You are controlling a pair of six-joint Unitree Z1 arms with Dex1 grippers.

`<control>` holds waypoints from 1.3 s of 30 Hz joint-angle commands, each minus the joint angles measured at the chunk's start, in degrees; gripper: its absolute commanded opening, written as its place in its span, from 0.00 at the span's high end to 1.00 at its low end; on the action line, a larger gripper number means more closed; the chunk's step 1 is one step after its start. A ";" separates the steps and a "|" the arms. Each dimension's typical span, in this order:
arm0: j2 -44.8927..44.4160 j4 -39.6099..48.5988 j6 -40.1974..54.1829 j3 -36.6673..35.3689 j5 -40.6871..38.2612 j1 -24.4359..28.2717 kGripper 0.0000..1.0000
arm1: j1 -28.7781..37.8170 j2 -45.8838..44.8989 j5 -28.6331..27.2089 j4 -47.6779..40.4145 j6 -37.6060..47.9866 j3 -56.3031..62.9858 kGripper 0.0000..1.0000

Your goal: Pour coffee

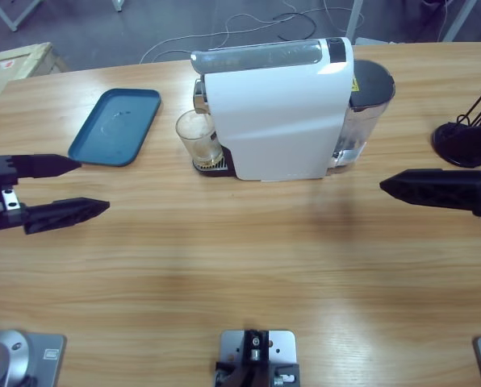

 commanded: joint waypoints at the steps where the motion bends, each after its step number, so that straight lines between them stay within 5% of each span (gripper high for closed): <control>1: 1.06 -0.94 0.68 2.14 -0.15 -0.55 0.00 | 0.64 3.25 1.84 -1.69 0.20 2.85 0.00; 7: 0.94 -8.99 4.76 3.03 -2.67 -0.10 0.00 | 0.64 4.39 2.33 -1.96 0.20 3.11 0.00; 9: 3.68 -13.15 9.28 2.38 -7.18 3.91 0.00 | 0.64 4.60 2.35 -1.92 0.20 2.83 0.00; 13: 14.21 -20.96 15.59 -0.46 -15.59 9.78 0.00 | 0.64 2.35 2.25 0.03 -0.43 1.60 0.00; 26: 45.82 -51.76 20.12 -0.85 -19.00 10.59 0.00 | 0.64 -7.60 2.00 18.64 0.69 -3.18 0.00; 39: 49.54 -57.61 18.31 -0.13 -21.84 10.12 0.00 | 0.64 -2.96 2.44 15.88 0.99 -3.39 0.00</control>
